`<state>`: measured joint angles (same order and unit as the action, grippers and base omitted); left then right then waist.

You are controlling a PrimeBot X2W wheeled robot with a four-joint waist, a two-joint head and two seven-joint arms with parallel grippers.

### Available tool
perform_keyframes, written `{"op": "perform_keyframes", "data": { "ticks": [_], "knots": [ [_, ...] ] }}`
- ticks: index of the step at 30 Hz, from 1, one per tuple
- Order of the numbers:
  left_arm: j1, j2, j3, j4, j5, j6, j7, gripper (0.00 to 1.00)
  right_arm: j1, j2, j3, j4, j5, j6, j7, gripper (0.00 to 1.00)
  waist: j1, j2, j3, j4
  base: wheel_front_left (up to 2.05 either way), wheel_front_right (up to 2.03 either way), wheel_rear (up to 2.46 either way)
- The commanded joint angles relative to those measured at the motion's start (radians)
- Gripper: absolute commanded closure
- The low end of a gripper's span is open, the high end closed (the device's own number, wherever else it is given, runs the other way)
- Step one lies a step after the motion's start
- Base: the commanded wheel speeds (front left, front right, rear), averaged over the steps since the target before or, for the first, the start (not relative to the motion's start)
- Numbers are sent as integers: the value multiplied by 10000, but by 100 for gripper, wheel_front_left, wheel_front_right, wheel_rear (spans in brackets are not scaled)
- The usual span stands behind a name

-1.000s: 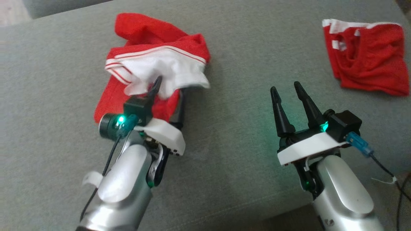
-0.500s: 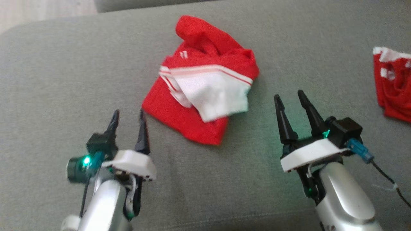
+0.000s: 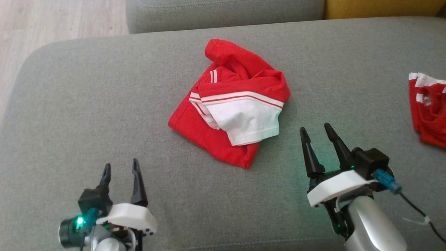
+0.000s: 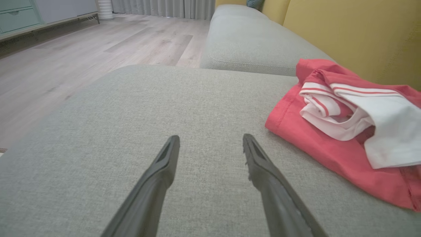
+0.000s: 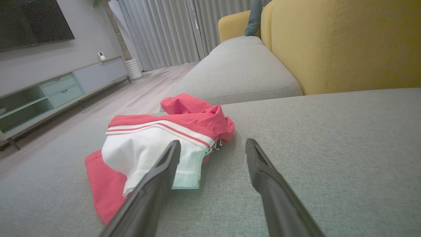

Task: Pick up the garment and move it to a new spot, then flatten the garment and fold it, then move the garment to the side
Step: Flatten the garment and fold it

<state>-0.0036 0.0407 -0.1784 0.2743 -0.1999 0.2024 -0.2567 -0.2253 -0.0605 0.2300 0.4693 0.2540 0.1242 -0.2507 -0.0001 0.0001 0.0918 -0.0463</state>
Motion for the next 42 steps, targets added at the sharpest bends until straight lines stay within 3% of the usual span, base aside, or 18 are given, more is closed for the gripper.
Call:
{"op": "perform_keyframes", "data": {
  "ticks": [1,7,14,23,34,35,37,38,40,42],
  "knots": [
    [-396,96,210,-386,-53,32,-51,0,-169,102,222,-234,-248,65,-110,0,1,-1,75,39,0,0,0],
    [-565,96,-298,-365,-286,8,-51,0,-615,102,1079,-141,-884,65,-110,0,1,-1,335,441,0,0,0],
    [-780,95,-885,-316,-600,23,-51,0,-1999,102,2176,637,-1484,65,-110,0,1,-1,627,1435,0,0,0],
    [-871,95,-1365,-386,-991,1,-51,0,-3199,103,2413,2484,-3158,65,-96,0,1,-1,976,2469,0,0,0],
    [-1032,95,-1542,-558,-1310,38,-51,0,-3675,103,1806,3205,-4528,65,-93,0,1,-1,1259,2415,0,0,0],
    [-1033,95,-1541,-557,-1348,42,-51,0,-3659,103,1785,3237,-4548,65,-88,6,1,-1,1259,2370,0,0,0],
    [-1060,95,-1568,-564,-1360,28,-51,0,-3663,103,1717,3256,-4572,65,-82,45,1,-1,1276,2291,0,0,0],
    [-1077,95,-1581,-574,-1369,21,-51,0,-3665,103,1689,3231,-4541,65,-84,71,1,-1,1281,2244,0,0,0],
    [-1111,95,-1609,-617,-1347,18,-51,0,-3661,103,1652,3133,-4463,65,-89,91,1,-1,1295,2147,0,0,0],
    [-1114,95,-1618,-636,-1335,22,-51,0,-3617,103,1671,3020,-4300,65,-94,94,1,-1,1271,2047,0,0,0]
  ]
}}
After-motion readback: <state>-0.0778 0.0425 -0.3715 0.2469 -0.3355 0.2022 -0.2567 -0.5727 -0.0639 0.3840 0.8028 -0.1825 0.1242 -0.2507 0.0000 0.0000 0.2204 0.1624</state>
